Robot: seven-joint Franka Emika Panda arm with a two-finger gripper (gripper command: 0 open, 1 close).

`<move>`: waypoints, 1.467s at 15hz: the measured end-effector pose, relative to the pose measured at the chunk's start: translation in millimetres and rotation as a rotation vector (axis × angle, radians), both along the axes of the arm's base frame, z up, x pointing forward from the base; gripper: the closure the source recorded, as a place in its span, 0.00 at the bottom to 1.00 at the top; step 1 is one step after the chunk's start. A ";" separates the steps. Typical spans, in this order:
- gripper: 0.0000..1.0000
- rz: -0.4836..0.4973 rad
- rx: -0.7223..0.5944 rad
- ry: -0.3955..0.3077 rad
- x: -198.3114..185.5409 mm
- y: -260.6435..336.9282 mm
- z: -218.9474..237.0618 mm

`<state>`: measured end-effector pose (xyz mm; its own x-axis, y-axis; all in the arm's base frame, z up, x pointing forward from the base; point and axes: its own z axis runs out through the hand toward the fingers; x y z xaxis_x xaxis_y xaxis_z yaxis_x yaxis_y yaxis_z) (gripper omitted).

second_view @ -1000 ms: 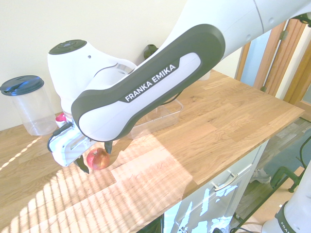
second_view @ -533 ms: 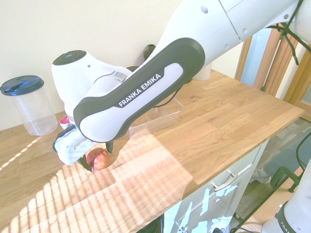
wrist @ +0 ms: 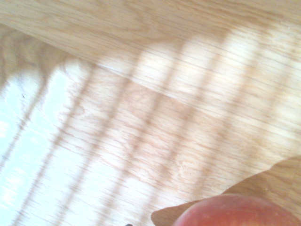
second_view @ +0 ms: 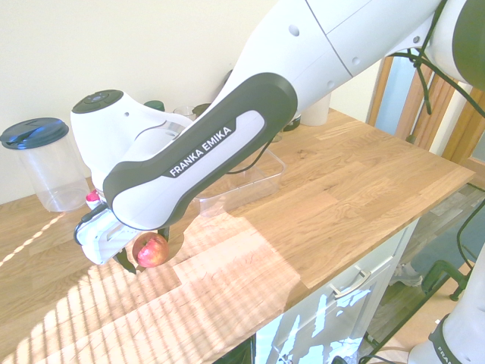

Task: Put the apple into the container

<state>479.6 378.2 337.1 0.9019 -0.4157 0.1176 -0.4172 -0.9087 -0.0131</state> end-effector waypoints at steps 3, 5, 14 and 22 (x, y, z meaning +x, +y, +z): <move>1.00 -0.001 -0.001 0.000 0.5 -0.3 -0.7; 1.00 -0.007 -0.002 -0.001 2.8 -2.9 -0.6; 1.00 -0.092 0.084 -0.037 24.8 -19.9 60.7; 1.00 -0.352 0.123 -0.079 99.0 -212.6 145.4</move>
